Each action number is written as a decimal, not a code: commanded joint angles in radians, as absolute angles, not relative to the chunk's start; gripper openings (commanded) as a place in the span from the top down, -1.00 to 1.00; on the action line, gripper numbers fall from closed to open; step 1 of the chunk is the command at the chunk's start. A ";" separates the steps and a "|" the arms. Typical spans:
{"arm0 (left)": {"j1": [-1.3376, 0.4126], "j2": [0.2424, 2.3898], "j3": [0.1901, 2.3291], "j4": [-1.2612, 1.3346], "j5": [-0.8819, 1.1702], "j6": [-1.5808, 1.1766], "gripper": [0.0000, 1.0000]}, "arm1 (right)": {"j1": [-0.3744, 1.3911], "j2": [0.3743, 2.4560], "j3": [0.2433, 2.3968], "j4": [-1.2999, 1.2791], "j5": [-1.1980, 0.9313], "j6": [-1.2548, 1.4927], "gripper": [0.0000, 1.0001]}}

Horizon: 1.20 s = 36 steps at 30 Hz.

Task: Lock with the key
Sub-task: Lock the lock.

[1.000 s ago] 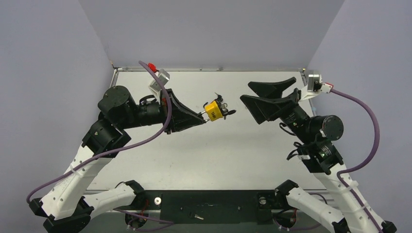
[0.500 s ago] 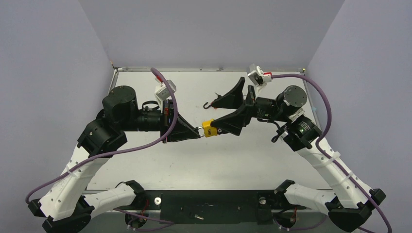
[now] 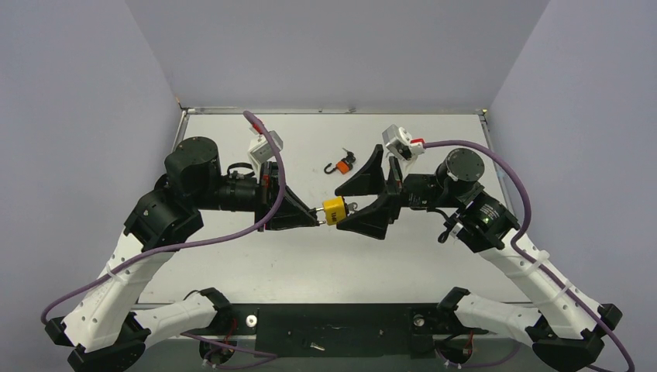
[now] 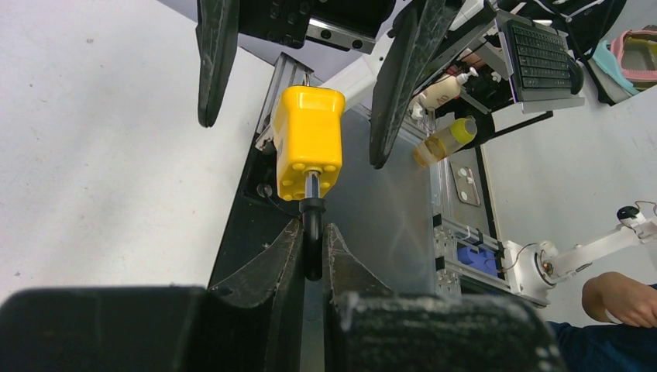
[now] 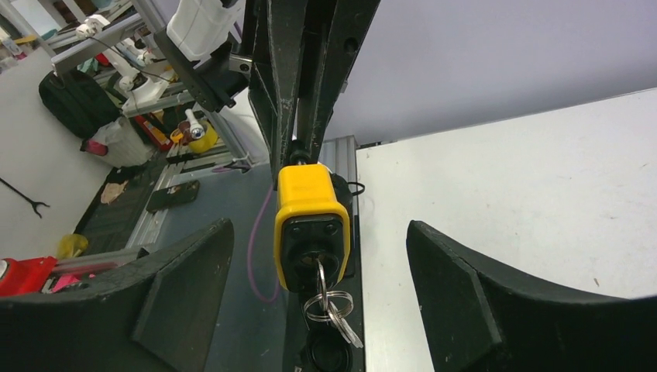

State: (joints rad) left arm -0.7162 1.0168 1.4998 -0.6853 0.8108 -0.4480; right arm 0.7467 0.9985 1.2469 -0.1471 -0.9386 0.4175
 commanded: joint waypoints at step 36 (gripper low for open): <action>-0.869 1.048 1.527 -0.609 0.581 -0.376 1.00 | 1.005 1.006 1.241 0.026 -0.788 0.655 1.00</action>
State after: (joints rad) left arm -0.8436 0.9840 1.5127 -0.6975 0.7177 -0.4412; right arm 0.9382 0.9752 1.2098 -0.1291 -0.7734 0.6079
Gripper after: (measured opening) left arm 0.055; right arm 0.316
